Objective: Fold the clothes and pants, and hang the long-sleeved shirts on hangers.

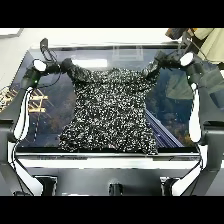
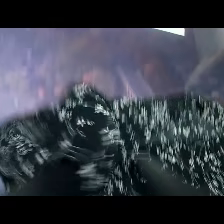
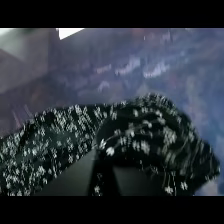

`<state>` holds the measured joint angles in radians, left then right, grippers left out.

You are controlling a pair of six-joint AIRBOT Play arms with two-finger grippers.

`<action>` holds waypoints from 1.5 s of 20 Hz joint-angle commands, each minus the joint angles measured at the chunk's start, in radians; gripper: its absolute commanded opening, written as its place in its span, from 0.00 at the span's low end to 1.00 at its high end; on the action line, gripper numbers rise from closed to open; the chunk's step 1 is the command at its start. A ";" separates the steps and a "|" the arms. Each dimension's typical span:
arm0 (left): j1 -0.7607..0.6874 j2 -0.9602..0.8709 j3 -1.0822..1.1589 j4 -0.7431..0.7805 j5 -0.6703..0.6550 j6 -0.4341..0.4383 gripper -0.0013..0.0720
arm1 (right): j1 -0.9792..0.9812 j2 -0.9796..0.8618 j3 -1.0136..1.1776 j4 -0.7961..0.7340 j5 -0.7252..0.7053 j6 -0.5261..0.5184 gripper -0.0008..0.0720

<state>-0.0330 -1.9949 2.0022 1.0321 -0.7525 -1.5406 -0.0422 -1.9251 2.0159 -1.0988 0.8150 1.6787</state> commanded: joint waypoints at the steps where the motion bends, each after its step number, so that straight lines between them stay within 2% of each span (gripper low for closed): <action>1: 0.024 0.010 0.015 0.000 -0.157 -0.156 0.90 | -0.031 0.031 0.000 -0.008 0.226 0.051 0.60; 2: 0.040 0.040 0.014 0.000 -0.204 -0.174 0.94 | -0.051 0.071 0.000 -0.010 0.309 0.053 0.80; 3: 0.059 0.077 0.014 0.000 -0.252 -0.174 0.94 | -0.076 0.112 0.000 -0.017 0.390 0.036 0.84; 7: 0.132 0.258 -0.019 0.089 -0.460 -0.240 0.94 | -0.199 0.295 -0.013 -0.042 0.680 -0.065 0.84; 10: 0.152 0.453 -0.236 0.174 -0.516 -0.260 0.94 | -0.235 0.488 -0.231 -0.047 0.722 -0.035 0.84; 13: 0.143 0.699 -0.616 0.173 -0.457 -0.304 0.94 | -0.172 0.741 -0.671 0.000 0.651 0.032 0.89; 14: 0.142 0.774 -0.737 0.169 -0.444 -0.334 0.94 | -0.130 0.831 -0.831 0.018 0.612 0.054 0.95; 17: 0.129 0.984 -1.049 0.162 -0.415 -0.372 0.94 | 0.033 1.054 -1.233 0.107 0.485 0.164 0.94; 20: 0.101 1.139 -1.226 0.154 -0.393 -0.372 0.94 | 0.244 1.192 -1.513 0.198 0.327 0.328 0.94; 24: 0.075 1.231 -1.341 0.118 -0.400 -0.372 0.94 | 0.497 1.171 -1.642 0.192 0.083 0.484 0.94; 30: 0.005 1.228 -1.380 0.054 -0.385 -0.372 0.94 | 0.543 0.972 -1.642 0.161 -0.165 0.502 0.94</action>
<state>0.0071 -0.7780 0.6468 1.1107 -1.1446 -1.9114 0.4721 -0.8822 0.3912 -0.9264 0.7929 2.1426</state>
